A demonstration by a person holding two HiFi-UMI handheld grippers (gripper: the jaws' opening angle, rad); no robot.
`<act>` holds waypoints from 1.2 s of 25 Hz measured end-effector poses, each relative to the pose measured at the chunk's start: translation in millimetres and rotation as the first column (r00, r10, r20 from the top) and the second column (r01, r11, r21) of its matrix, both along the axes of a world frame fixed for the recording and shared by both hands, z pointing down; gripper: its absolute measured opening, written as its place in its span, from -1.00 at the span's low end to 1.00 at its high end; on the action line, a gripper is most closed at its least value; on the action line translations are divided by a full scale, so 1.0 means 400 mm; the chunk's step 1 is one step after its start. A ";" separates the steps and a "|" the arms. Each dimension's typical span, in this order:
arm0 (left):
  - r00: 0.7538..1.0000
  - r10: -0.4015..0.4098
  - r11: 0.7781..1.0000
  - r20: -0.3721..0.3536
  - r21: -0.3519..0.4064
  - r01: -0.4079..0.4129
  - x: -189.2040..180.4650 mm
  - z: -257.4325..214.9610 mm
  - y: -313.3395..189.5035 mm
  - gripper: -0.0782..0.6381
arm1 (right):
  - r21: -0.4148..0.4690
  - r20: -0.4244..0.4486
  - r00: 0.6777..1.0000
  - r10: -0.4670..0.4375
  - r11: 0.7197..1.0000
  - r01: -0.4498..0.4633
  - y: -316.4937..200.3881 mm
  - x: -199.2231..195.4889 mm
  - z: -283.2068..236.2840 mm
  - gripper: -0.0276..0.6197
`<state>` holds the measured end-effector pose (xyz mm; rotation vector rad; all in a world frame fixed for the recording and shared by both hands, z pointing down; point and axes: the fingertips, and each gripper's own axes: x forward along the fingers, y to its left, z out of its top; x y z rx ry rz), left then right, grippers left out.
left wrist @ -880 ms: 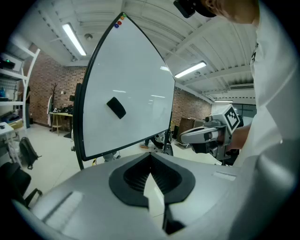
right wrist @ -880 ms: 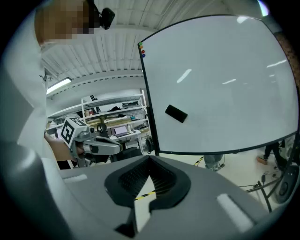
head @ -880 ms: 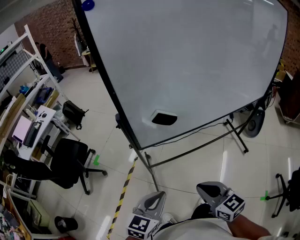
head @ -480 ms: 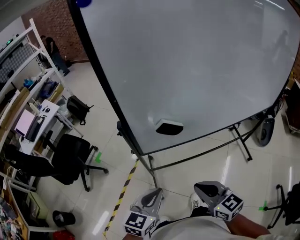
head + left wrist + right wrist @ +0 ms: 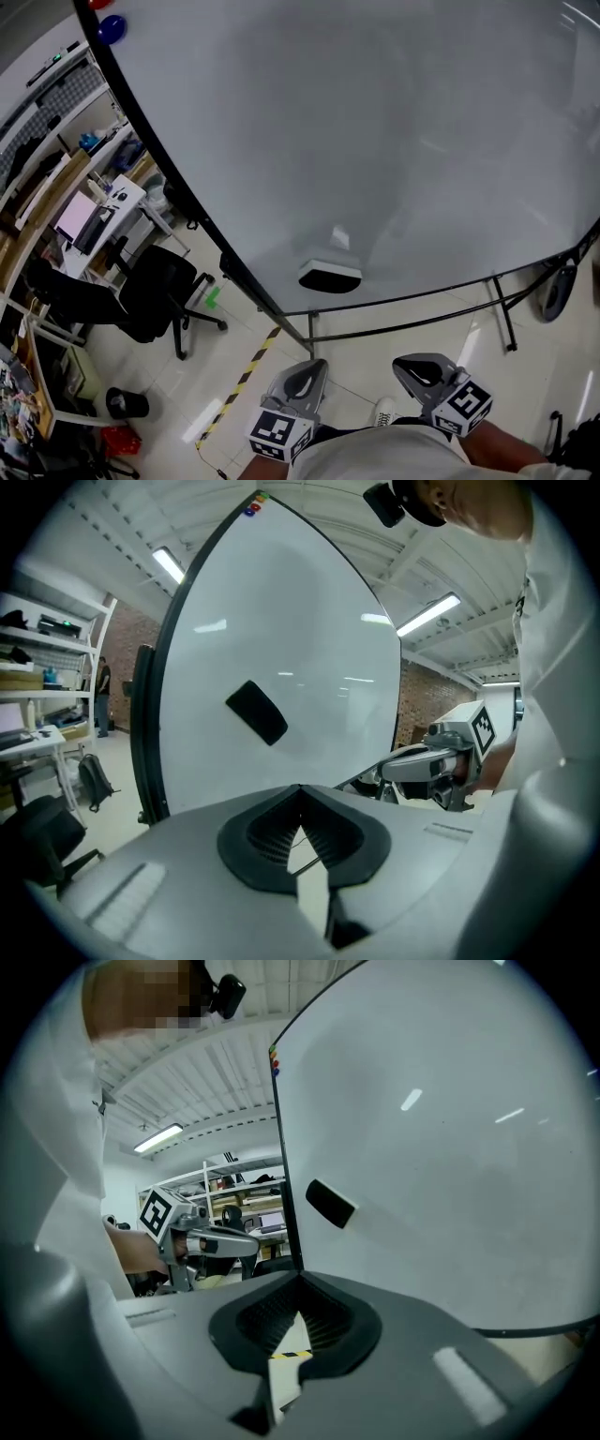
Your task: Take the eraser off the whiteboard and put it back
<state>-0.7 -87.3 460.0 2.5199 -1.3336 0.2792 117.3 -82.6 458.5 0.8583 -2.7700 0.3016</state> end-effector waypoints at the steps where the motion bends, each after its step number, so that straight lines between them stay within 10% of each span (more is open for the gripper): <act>1: 1.000 -0.008 1.000 0.002 0.003 0.008 0.009 -0.003 -0.008 -0.73 | 0.001 -0.009 1.000 -0.010 1.000 0.010 -0.006 0.007 0.008 -0.91; 25: 0.991 0.131 0.991 -0.003 0.025 -0.130 -0.149 -0.003 -0.046 -0.73 | 0.236 -0.163 0.972 0.168 0.963 -0.127 -0.067 -0.186 -0.059 -0.91; 30: 0.991 0.136 0.990 -0.003 0.027 -0.136 -0.154 0.001 -0.039 -0.73 | 0.375 -0.356 0.897 0.262 0.919 -0.120 -0.100 -0.195 -0.085 -0.80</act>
